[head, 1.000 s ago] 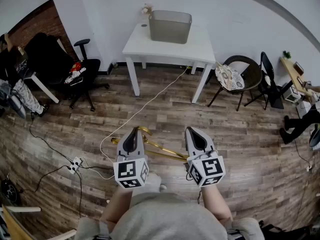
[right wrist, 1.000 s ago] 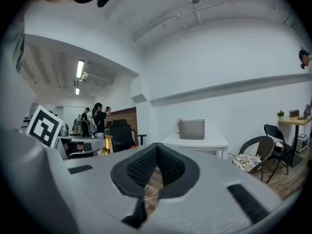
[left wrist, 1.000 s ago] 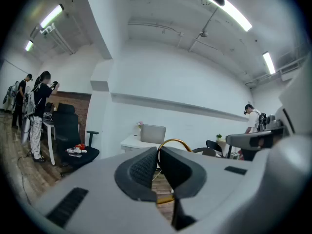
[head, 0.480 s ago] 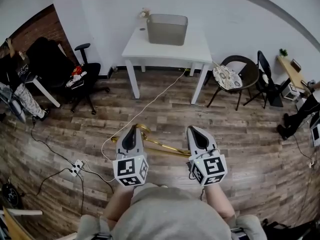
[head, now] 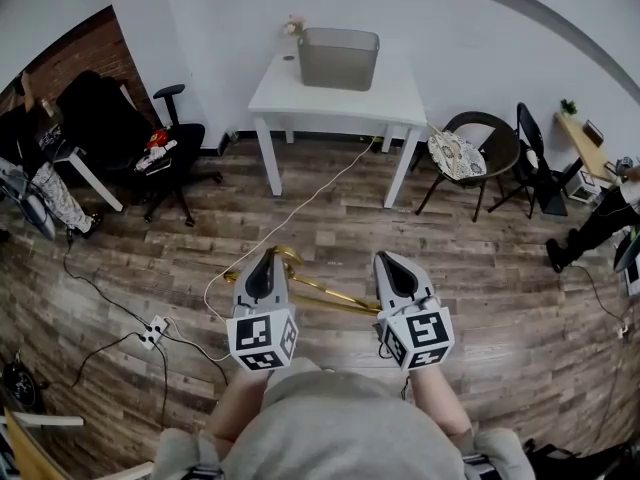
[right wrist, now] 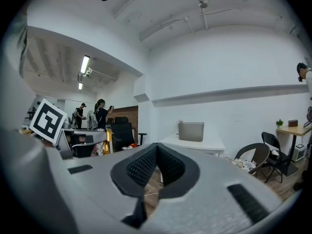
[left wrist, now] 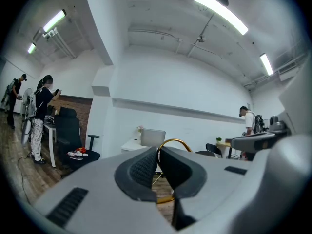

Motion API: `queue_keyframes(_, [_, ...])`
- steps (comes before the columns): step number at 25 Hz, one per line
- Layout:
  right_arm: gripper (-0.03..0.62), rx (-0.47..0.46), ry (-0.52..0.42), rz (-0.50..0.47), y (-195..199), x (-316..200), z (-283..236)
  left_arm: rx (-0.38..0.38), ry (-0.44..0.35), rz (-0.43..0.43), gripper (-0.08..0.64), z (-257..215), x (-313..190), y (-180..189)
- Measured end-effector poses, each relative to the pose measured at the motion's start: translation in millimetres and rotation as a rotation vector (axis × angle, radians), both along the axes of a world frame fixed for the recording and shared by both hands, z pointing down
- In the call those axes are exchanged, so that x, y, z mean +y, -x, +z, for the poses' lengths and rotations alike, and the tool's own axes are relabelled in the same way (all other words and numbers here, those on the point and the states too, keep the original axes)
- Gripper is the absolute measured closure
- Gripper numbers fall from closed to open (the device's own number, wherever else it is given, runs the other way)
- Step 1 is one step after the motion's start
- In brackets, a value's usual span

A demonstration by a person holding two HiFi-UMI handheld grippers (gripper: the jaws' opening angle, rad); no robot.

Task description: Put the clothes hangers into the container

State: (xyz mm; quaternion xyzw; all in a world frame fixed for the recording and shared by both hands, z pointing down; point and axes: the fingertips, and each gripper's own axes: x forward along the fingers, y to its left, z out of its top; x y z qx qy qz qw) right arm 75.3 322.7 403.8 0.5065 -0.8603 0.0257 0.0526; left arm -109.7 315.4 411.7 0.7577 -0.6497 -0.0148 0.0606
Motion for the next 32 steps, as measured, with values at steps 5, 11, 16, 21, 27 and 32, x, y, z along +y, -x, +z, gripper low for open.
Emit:
queue_keyframes(5, [0.594, -0.002, 0.006, 0.005, 2.4, 5.8, 3.6, -0.001, -0.004, 0.007, 0.54, -0.6, 4.9, -0.4])
queue_keyframes(11, [0.594, -0.019, 0.02, -0.009, 4.8, 12.8, 7.3, 0.004, -0.001, 0.017, 0.54, -0.6, 7.1, -6.0])
queue_keyframes(16, [0.594, -0.023, 0.013, -0.003, 5.0, 7.8, 7.9, 0.01, 0.003, 0.024, 0.54, 2.8, -1.0, -6.9])
queue_keyframes(21, [0.594, -0.023, 0.023, 0.009, 1.6, -7.9, 11.9, 0.016, 0.011, 0.032, 0.54, 6.9, -18.7, -10.6])
queue_keyframes(27, [0.594, -0.013, 0.024, 0.016, 4.1, -47.1, 13.9, 0.024, 0.01, 0.036, 0.54, 9.4, -57.9, -8.3])
queue_keyframes(32, [0.594, -0.006, 0.011, 0.024, 7.4, -81.7, 17.9, 0.033, 0.004, 0.044, 0.54, 15.5, -93.9, -5.2])
